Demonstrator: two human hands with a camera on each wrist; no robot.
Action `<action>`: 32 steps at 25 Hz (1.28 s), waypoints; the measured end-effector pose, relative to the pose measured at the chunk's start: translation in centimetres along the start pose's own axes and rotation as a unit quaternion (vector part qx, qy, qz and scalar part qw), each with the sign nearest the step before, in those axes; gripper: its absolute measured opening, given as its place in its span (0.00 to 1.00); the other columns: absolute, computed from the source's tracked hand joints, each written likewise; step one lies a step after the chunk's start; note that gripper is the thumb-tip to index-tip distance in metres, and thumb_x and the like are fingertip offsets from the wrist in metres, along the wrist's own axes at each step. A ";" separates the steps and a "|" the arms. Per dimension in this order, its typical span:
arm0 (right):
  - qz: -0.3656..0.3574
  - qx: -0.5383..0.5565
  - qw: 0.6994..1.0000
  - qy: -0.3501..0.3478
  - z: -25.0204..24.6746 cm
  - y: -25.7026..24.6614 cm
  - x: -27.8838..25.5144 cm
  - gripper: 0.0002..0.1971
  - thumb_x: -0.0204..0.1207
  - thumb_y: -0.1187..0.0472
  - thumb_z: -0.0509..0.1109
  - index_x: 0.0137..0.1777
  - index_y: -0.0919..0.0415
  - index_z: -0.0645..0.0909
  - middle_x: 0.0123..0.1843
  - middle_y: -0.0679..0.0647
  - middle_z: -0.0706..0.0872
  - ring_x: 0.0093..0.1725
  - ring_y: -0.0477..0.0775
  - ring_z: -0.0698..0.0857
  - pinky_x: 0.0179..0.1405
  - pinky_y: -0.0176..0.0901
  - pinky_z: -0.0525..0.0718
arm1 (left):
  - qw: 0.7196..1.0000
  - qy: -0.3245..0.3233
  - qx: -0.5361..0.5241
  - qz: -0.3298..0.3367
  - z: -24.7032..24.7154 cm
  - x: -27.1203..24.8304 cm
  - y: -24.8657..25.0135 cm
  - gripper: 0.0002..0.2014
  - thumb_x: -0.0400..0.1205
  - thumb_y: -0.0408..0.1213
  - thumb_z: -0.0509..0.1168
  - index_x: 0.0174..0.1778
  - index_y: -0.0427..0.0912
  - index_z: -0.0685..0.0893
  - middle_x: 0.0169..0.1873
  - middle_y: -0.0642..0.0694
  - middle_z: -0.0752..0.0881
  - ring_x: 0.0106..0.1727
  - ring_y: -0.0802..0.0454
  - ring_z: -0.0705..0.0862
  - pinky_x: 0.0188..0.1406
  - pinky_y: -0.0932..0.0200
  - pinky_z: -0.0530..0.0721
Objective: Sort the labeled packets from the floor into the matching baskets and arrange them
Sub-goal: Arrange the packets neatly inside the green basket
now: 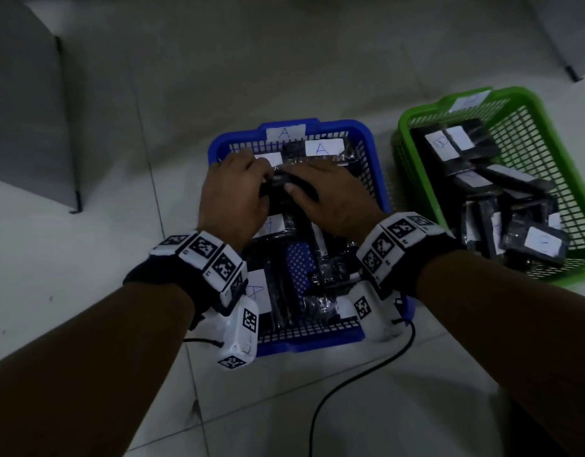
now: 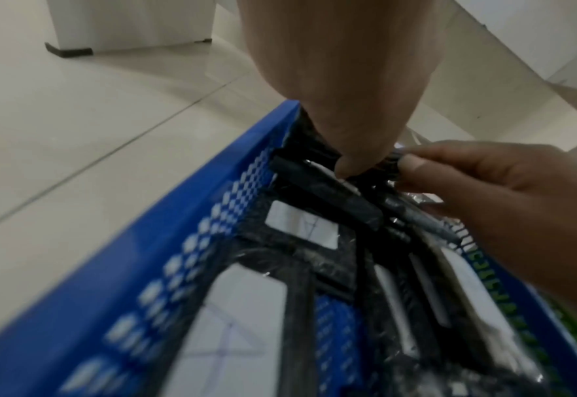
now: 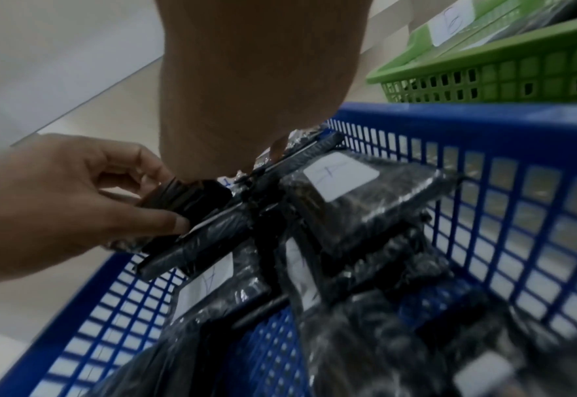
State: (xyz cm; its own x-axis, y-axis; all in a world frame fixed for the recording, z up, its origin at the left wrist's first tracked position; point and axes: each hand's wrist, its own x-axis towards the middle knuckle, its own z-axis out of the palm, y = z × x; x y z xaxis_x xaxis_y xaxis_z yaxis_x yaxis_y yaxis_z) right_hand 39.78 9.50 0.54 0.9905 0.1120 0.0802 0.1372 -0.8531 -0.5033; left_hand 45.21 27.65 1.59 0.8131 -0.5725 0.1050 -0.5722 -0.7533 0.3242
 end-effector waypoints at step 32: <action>0.063 -0.114 0.990 0.055 -16.3 22.5 -10.1 0.24 0.81 0.49 0.61 0.73 0.59 0.76 0.73 0.61 0.79 0.71 0.63 0.78 0.66 0.63 0.80 | 0.998 0.015 -0.057 -0.008 7.2 9.3 25.0 0.22 0.83 0.45 0.62 0.70 0.38 0.80 0.67 0.39 0.81 0.69 0.39 0.77 0.69 0.42 0.76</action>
State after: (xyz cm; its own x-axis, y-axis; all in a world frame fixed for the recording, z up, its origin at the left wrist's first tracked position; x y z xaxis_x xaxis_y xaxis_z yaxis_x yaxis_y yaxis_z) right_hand 32.64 -19.10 2.40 0.9905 -0.0481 0.1289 -0.0059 -0.9511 -0.3090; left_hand 37.71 1.20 3.89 0.8255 -0.5499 0.1274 -0.5455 -0.7190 0.4306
